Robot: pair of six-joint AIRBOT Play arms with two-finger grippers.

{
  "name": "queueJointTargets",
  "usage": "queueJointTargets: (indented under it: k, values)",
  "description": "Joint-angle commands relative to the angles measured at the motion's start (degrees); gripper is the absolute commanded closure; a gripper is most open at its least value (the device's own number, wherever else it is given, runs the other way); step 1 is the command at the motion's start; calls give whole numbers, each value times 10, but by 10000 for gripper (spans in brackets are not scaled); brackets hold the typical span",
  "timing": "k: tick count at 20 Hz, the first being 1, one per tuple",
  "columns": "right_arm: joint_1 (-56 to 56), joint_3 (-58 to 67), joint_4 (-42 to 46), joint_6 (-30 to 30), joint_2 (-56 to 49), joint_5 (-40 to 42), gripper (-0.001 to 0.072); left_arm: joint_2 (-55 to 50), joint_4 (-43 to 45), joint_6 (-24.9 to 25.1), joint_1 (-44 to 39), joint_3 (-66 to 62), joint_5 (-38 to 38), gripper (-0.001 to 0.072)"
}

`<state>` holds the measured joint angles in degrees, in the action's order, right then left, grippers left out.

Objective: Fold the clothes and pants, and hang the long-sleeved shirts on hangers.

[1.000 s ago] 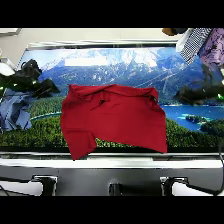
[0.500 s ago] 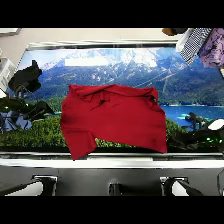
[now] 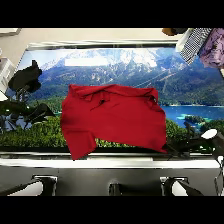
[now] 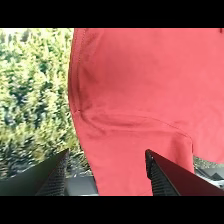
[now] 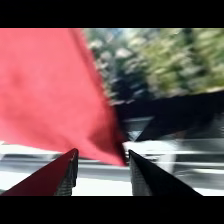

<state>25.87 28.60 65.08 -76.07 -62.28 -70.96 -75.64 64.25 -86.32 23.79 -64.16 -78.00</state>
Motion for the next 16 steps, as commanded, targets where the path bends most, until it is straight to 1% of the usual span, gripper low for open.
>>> queueJointTargets:
  k: [1, 2, 4, 5, 6, 8, 10, 12, 13, 14, 16]
  values:
    - [0, -35, -31, 12, 0, 34, 334, 0, 0, -2, 1, 1, 0, 157]
    - [0, -37, -45, 13, 0, 42, 337, 0, 0, -3, 0, 1, 0, 157]
    - [0, -37, -64, 15, 0, 52, 464, 1, 1, -6, 1, 2, 7, 157]
    - [0, -36, -64, 15, 0, 56, 550, 1, 1, -4, 3, 4, 11, 157]
    - [0, -35, -63, 17, 0, 57, 688, 2, 1, 0, 10, 11, 18, 157]
    - [0, -35, -62, 17, 0, 58, 684, 19, -2, 23, 37, 53, 57, 157]
    - [0, -33, -63, 17, 2, 46, 684, 44, -35, 71, 77, 121, 102, 157]
    - [0, -31, -63, 17, 17, 33, 685, 48, -101, 135, 110, 180, 122, 157]
    - [0, -31, -64, 17, 29, 28, 685, 46, -134, 166, 117, 203, 133, 158]
    - [0, -31, -64, 14, 41, 23, 685, 46, -154, 185, 118, 221, 151, 157]
    - [0, -31, -64, 5, 61, 18, 685, 40, -177, 209, 111, 245, 184, 158]
